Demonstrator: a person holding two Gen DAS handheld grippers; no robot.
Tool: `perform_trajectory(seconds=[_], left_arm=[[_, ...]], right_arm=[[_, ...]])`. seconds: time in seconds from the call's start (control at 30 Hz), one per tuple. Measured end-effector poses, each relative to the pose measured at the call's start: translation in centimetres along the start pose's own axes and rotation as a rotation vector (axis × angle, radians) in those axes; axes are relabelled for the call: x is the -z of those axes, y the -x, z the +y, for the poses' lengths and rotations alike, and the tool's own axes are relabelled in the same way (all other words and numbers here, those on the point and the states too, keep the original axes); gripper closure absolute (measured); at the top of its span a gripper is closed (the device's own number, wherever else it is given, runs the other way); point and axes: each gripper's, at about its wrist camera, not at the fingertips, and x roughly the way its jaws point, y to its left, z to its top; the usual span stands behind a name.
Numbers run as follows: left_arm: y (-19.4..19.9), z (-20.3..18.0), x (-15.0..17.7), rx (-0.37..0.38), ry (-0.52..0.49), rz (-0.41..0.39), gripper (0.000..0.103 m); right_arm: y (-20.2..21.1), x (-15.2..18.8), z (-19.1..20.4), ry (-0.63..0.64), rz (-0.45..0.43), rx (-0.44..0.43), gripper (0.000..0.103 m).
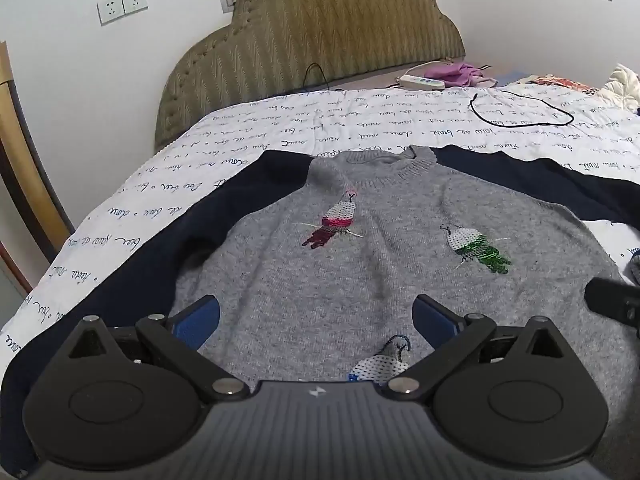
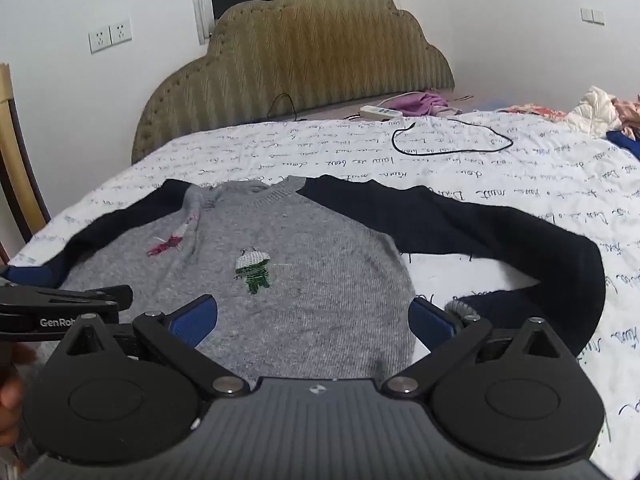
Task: Fold small clothes
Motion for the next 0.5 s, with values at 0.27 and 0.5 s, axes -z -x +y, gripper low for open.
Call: perform_trajectory(seconds=[0.27, 0.5], left_arm=[[0.3, 0.8, -0.6, 0.052, 0.054, 0.003, 0.000], [1.7, 0.9, -0.4, 0.026, 0.032, -0.146, 0.000]], right_arm=[[-0.1, 0.3, 1.0, 0.064, -0.004, 0.059, 0.000], [-0.5, 0.4, 0.2, 0.033, 0.020, 0.045, 0.000]])
